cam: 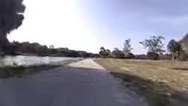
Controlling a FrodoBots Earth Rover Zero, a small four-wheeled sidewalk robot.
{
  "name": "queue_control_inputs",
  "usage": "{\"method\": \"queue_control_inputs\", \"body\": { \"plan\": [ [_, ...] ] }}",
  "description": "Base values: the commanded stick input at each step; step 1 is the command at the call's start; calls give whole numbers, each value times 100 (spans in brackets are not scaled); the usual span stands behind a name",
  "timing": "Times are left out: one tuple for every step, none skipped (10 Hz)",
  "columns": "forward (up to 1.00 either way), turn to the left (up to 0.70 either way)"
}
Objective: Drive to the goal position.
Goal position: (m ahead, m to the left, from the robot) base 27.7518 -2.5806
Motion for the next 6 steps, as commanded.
{"method": "queue_control_inputs", "body": {
  "plan": [
    [100, 3],
    [100, 3],
    [100, 3],
    [100, 3],
    [100, 3],
    [100, 3]
  ]
}}
